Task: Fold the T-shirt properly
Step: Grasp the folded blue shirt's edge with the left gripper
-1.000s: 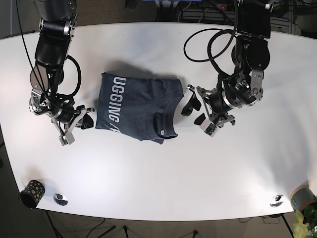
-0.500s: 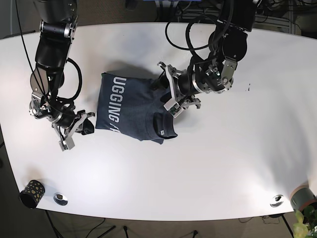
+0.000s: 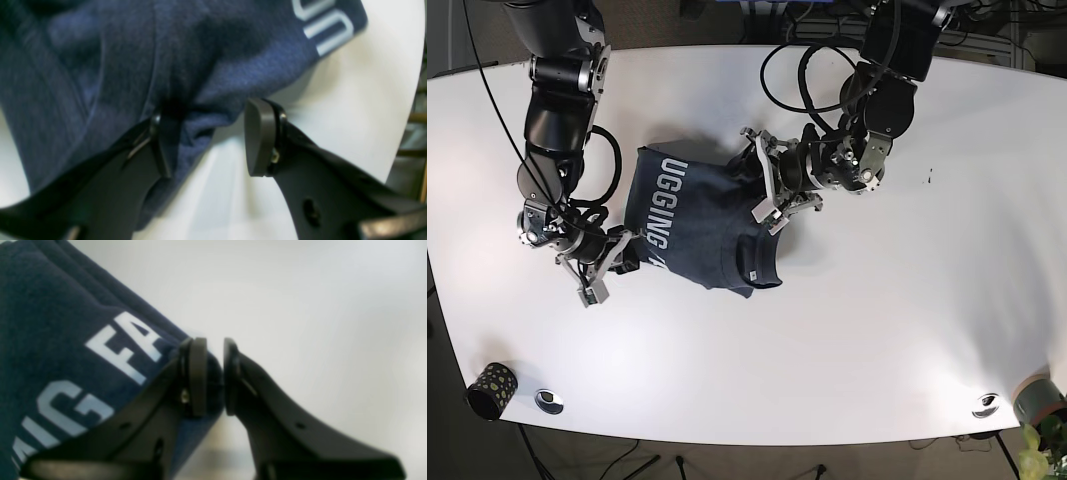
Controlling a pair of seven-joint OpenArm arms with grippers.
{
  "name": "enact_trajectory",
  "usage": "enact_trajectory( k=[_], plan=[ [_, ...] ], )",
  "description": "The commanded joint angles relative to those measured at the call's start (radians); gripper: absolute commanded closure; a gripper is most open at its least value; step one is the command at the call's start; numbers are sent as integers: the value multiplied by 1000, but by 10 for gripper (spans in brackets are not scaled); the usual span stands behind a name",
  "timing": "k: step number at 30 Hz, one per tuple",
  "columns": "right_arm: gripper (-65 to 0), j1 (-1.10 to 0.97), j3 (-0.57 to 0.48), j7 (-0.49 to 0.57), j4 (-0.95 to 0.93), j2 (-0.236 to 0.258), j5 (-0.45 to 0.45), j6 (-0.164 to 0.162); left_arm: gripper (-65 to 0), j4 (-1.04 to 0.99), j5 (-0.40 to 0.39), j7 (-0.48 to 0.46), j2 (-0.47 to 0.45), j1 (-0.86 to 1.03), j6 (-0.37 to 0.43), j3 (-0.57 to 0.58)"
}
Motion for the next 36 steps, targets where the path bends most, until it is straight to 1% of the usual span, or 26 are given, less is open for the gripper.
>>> enact_trajectory(
  k=[1,11,14,17,22,24,25,27,29,32,34,36],
  plan=[
    [-75,2,4,13,38,19,12,2,-288,4,6,5,-26,-28,1,-22],
    [-75,-143,3,9,202,5,13,2,-288,3,8,5,-135,-102,-4,-92],
    [-75,-184,3,0,253,-27,13,2,-288,3,8,5,-170,-130,-4,-94],
    [-75,-227,3,-53,331,-41,13,2,-288,3,8,5,-199,-151,-4,-95],
    [-75,-304,1,-119,471,-98,12,2,-288,15,5,9,-227,-183,-4,-98],
    [-75,-334,0,-140,528,-129,12,2,-288,44,2,9,-239,-185,-2,-117],
    [-75,-354,0,-160,563,-152,10,2,-288,75,2,11,-244,-179,-1,-143],
    [-75,-376,-2,-198,609,-179,9,2,-288,115,2,11,-239,-166,1,-178],
    [-75,-396,-52,-231,646,-210,9,2,-289,161,2,12,-239,-142,2,-195],
    [-75,-430,-164,-238,679,-211,7,2,-289,211,6,12,-224,-123,5,-195],
    [-75,-443,-237,-238,690,-216,10,2,-290,233,10,11,-198,-108,33,-198],
    [-73,-451,-318,-238,693,-216,10,2,-292,251,10,11,-176,-96,96,-197]
  ],
)
